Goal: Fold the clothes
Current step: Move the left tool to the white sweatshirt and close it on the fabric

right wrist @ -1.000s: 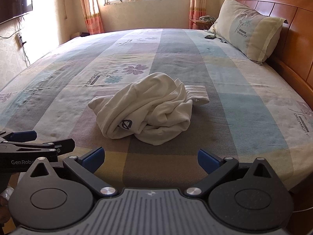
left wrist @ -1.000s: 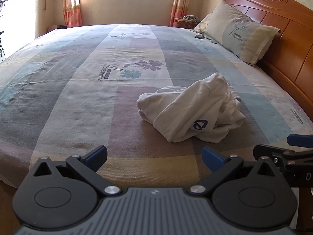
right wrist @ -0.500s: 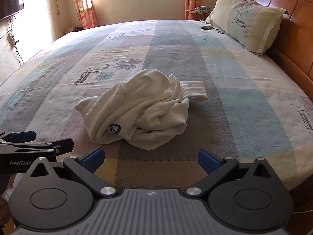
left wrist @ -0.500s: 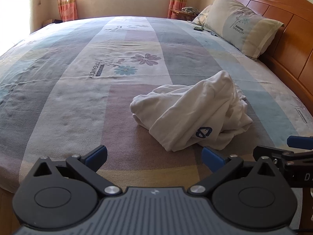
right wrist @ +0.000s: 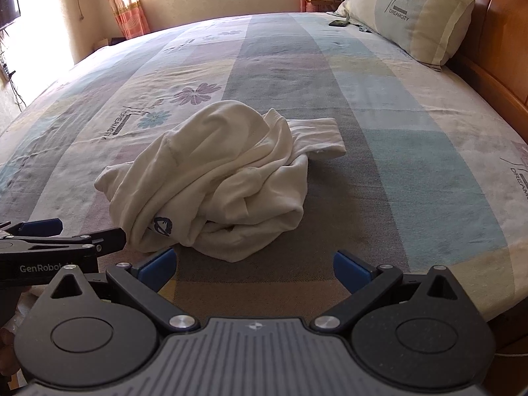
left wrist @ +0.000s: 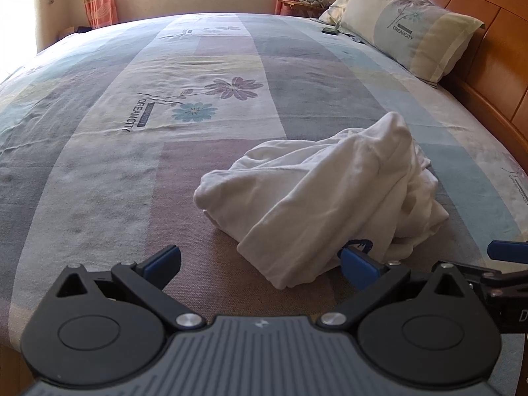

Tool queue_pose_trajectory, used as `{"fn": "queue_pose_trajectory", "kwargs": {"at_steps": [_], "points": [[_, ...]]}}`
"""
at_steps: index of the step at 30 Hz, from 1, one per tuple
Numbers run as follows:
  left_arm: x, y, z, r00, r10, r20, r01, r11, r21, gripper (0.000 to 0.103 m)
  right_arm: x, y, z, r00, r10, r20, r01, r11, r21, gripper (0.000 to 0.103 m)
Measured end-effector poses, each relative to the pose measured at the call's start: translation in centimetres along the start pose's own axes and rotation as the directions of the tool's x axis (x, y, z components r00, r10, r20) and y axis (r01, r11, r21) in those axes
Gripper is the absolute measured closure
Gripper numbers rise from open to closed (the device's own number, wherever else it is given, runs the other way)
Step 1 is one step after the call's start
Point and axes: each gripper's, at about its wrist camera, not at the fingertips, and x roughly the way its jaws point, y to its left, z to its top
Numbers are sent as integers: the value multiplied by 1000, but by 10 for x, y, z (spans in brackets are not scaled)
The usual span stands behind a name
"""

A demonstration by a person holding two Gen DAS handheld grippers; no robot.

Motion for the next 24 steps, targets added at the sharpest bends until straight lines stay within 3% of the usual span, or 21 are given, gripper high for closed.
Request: {"fn": "queue_pose_trajectory", "kwargs": {"at_steps": [9, 17, 24], "points": [[43, -6, 18, 1000, -11, -18, 12, 998, 54, 0, 27, -13, 10, 999, 8, -34, -7, 999, 38, 0], [53, 13, 8, 991, -129, 28, 128, 991, 45, 0, 43, -20, 8, 998, 47, -31, -46, 998, 33, 0], [42, -4, 16, 998, -61, 21, 58, 989, 137, 0, 43, -22, 4, 995, 97, 4, -97, 995, -25, 0]]}}
